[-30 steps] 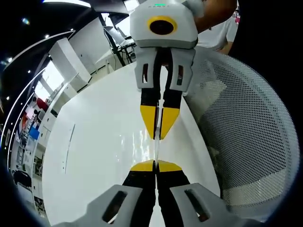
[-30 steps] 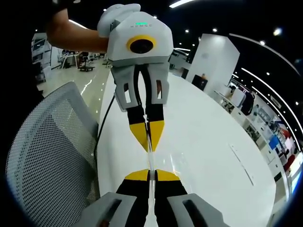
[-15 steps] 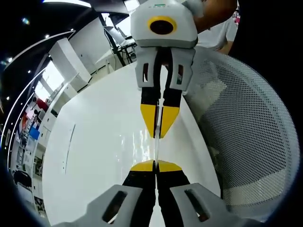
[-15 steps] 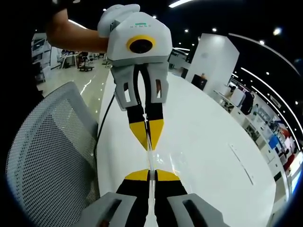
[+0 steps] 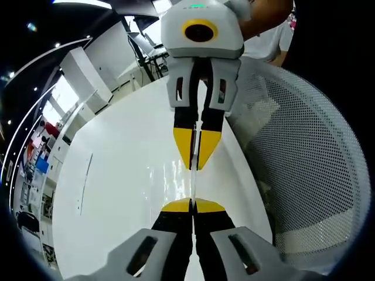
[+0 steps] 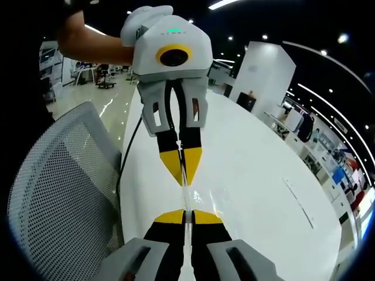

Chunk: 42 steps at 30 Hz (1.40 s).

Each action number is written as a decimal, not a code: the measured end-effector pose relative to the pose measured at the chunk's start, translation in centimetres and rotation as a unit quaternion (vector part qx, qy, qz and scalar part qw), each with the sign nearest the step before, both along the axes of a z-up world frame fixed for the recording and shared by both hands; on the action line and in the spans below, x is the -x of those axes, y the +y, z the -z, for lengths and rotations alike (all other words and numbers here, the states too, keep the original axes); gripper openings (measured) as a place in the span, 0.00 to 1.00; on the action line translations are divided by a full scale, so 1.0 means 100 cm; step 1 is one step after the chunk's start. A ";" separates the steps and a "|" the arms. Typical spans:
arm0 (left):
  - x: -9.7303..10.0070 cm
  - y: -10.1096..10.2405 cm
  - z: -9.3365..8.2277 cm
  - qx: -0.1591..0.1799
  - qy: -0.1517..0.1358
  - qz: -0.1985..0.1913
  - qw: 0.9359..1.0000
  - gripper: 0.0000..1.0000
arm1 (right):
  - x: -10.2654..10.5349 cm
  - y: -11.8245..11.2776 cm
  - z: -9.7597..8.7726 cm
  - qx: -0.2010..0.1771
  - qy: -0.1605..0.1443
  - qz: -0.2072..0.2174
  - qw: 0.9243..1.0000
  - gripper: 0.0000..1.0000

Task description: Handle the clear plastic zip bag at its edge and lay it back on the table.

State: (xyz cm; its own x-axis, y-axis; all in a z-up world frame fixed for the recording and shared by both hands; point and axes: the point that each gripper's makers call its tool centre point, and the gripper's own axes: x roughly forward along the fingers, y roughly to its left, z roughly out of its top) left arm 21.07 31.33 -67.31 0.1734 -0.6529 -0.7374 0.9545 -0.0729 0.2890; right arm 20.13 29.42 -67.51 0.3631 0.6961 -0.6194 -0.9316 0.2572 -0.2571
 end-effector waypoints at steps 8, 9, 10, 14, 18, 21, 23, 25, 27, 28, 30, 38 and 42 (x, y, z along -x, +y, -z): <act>-0.001 0.000 0.001 0.000 0.000 -0.001 1.000 0.00 | 0.000 -0.002 0.000 0.001 0.000 -0.001 1.000 0.00; -0.001 0.000 0.001 0.000 0.000 0.000 1.000 0.00 | 0.000 -0.002 0.000 0.001 0.000 -0.001 1.000 0.00; -0.001 0.000 0.001 0.000 0.000 0.000 1.000 0.00 | 0.000 -0.002 0.000 0.001 0.000 -0.001 1.000 0.00; -0.001 0.001 0.001 -0.001 0.000 -0.001 1.000 0.00 | 0.000 -0.002 0.000 0.001 0.000 -0.001 1.000 0.00; -0.001 0.002 0.002 0.000 0.000 -0.002 1.000 0.00 | 0.000 -0.002 0.000 0.000 0.000 0.000 1.000 0.00; -0.002 0.002 0.002 0.000 0.000 -0.002 1.000 0.00 | 0.000 -0.002 0.000 -0.001 0.000 0.001 1.000 0.00; -0.002 0.002 0.002 0.000 0.000 -0.002 1.000 0.00 | 0.000 -0.002 0.000 -0.002 0.000 0.002 1.000 0.00; -0.002 0.002 0.002 0.001 0.000 -0.002 1.000 0.00 | 0.000 -0.002 0.000 -0.002 0.000 0.003 1.000 0.00; -0.001 0.001 0.001 0.000 0.000 -0.003 1.000 0.00 | 0.000 -0.003 0.000 -0.001 0.001 0.003 1.000 0.00; -0.001 0.001 0.001 0.000 0.000 -0.003 1.000 0.00 | 0.000 -0.003 0.000 -0.001 0.001 0.003 1.000 0.00; -0.001 0.001 0.001 0.001 0.000 -0.003 1.000 0.00 | 0.000 -0.003 0.000 -0.001 0.001 0.004 1.000 0.00; -0.001 0.002 0.000 0.001 0.000 -0.004 1.000 0.00 | -0.001 -0.004 0.000 0.000 0.000 0.004 1.000 0.00; -0.002 0.002 0.001 0.001 -0.001 -0.004 1.000 0.00 | -0.001 -0.004 0.000 0.000 -0.001 0.005 1.000 0.00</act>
